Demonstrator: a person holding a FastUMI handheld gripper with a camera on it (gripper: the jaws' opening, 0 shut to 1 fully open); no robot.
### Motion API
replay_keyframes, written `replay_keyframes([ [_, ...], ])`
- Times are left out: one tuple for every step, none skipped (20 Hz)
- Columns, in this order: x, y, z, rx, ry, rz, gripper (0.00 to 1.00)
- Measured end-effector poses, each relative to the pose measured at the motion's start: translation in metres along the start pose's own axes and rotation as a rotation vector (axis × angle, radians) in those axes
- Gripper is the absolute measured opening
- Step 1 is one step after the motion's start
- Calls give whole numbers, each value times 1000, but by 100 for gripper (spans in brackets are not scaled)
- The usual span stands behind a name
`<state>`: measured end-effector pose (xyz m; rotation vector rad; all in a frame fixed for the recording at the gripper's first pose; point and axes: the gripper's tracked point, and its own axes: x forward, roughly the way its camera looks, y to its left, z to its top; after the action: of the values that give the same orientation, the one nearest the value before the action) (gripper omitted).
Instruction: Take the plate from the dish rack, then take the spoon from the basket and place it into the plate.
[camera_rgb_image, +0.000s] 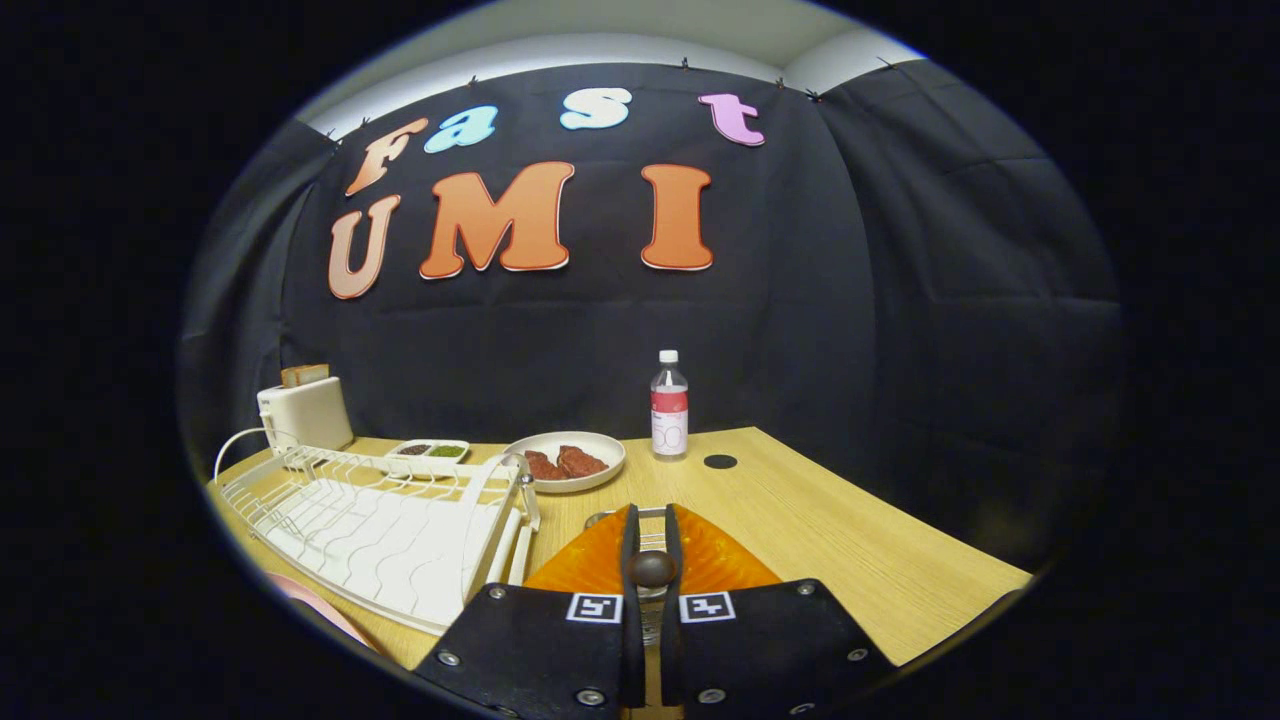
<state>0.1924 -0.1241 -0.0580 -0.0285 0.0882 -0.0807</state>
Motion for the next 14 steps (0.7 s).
replay_keyframes([
  [-3,0,7,2,-13,-2,6],
  [-7,0,14,5,-24,-1,6],
  [-13,2,23,8,-37,3,6],
  [-20,3,32,12,-52,7,6],
  [-26,5,41,13,-65,10,6],
  [-34,7,51,10,-81,13,6],
  [-42,9,59,4,-97,18,6],
  [-52,12,66,-1,-110,24,6],
  [-60,16,72,-5,-120,33,6],
  [-70,21,79,-8,-129,42,6],
  [-79,26,84,-10,-140,52,6],
  [-88,31,87,-12,-146,62,6],
  [-97,38,90,-14,-145,77,6],
  [-106,46,93,-12,-148,95,6],
])
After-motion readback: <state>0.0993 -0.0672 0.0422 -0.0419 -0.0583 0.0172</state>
